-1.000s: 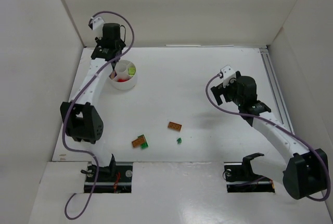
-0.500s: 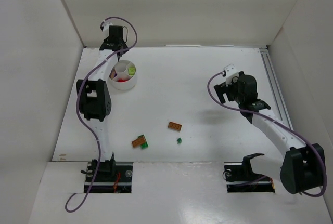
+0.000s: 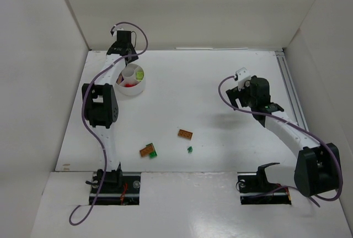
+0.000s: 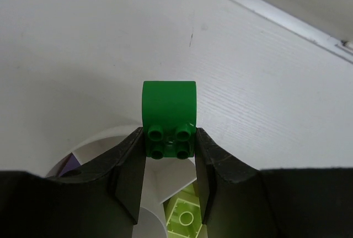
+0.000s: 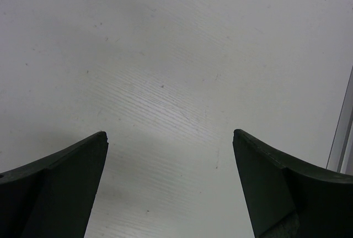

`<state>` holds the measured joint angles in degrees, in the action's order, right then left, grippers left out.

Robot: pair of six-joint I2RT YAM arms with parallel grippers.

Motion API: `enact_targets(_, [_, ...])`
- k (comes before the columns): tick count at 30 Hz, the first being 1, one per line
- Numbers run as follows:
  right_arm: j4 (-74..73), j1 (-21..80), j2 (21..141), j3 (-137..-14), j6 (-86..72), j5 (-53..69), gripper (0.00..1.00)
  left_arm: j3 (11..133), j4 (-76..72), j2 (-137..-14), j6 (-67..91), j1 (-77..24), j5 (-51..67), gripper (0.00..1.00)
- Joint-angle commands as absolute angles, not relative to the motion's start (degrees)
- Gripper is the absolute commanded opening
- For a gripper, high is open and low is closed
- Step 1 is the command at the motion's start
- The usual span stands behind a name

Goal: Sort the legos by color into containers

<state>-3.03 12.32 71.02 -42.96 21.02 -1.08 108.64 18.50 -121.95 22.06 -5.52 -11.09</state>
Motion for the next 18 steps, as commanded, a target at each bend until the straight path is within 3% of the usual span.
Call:
enact_targets(1, [-1.2, 11.8, 70.9, -45.4, 21.1, -0.4, 1.0, 107.1, 20.2, -120.5, 20.5, -5.2, -10.7, 0.18])
enact_targets(5, [-1.2, 11.8, 70.9, -45.4, 21.1, 0.1, 1.0, 105.7, 21.3, -120.0, 20.5, -5.2, -11.2, 0.19])
enact_targets(12, [-1.2, 11.8, 70.9, -45.4, 21.1, 1.5, 1.0, 104.1, 22.0, -118.7, 20.0, -5.2, -12.7, 0.31])
enact_targets(18, [-1.2, 11.8, 69.6, -45.4, 22.2, 3.5, 1.0, 103.4, 22.0, -116.4, 20.0, -5.2, -11.6, 0.48])
